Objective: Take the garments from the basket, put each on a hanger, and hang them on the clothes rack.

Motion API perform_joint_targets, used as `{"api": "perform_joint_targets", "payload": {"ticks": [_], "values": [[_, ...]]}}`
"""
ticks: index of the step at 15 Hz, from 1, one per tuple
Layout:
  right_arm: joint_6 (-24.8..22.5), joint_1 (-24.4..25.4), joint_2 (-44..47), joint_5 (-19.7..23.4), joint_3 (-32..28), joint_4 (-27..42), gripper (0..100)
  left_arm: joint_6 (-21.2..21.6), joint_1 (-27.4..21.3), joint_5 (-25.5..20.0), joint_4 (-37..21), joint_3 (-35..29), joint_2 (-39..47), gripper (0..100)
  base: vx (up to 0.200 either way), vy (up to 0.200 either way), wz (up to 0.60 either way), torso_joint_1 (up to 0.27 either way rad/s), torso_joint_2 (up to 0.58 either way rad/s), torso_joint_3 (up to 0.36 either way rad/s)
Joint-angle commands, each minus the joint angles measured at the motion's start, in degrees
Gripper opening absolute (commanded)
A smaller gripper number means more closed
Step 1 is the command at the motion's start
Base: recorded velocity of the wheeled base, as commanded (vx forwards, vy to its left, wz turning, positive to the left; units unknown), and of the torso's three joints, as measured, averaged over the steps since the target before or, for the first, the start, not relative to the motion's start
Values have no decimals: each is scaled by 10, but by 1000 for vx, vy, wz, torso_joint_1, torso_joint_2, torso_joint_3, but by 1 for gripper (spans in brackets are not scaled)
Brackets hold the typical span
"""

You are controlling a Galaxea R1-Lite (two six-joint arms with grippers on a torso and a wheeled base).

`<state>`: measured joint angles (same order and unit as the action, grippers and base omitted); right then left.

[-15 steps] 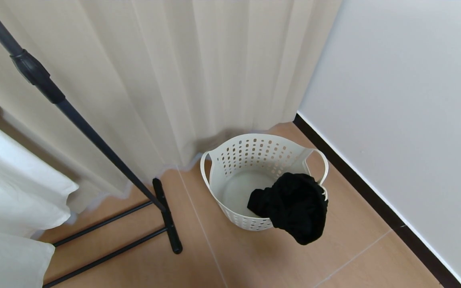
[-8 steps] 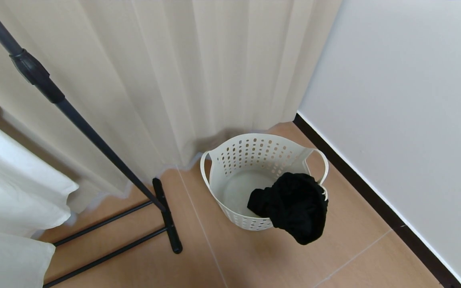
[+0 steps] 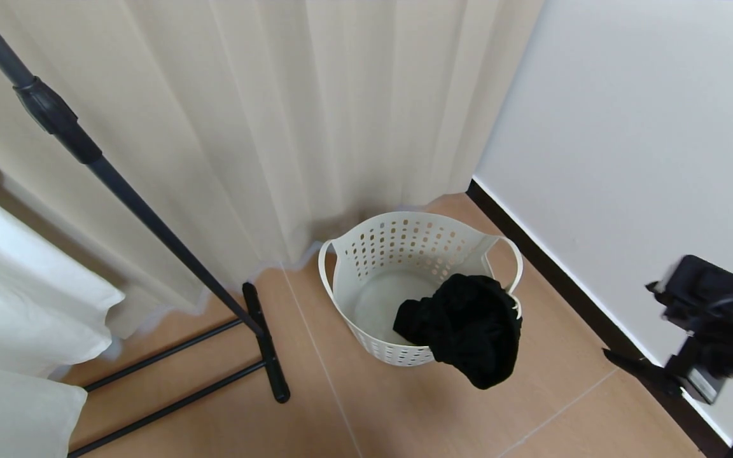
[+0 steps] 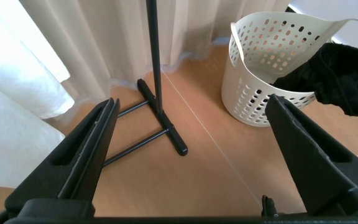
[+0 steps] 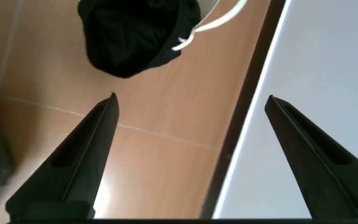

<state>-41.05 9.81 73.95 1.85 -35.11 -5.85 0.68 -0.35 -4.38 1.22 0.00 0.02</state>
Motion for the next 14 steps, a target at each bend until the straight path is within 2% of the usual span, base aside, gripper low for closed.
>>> {"api": "perform_joint_targets", "payload": {"ticks": [1,3,4,6,7,8,9,10,13,14], "values": [[-107,54,191,-26,-134,1,100,-1,0,0,1,0,0,100,0,0,0,0,0,0],[-156,66,253,-30,-193,1,100,0,0,0,0,0,0,100,0,0,0,0,0,0],[-187,67,320,-35,-255,1,100,-1,0,0,0,0,0,100,0,0,0,0,0,0],[-194,67,413,-63,-341,3,100,-1,0,0,1,0,0,100,0,0,0,0,0,0],[-194,67,434,-67,-361,3,100,-1,0,0,0,0,0,100,0,0,0,0,0,0],[-194,67,488,-69,-409,4,100,-1,0,0,0,0,0,100,0,0,0,0,0,0],[-194,67,498,-69,-419,4,100,-1,0,0,0,0,0,100,0,0,0,0,0,0],[-193,67,545,-70,-462,5,100,-1,0,0,0,0,0,100,0,0,0,0,0,0],[-193,67,608,-77,-523,5,100,-1,0,0,0,0,0,100,0,0,0,0,0,0],[-193,67,610,-78,-523,5,100,-1,0,0,1,0,0,100,0,0,0,0,0,0]]}}
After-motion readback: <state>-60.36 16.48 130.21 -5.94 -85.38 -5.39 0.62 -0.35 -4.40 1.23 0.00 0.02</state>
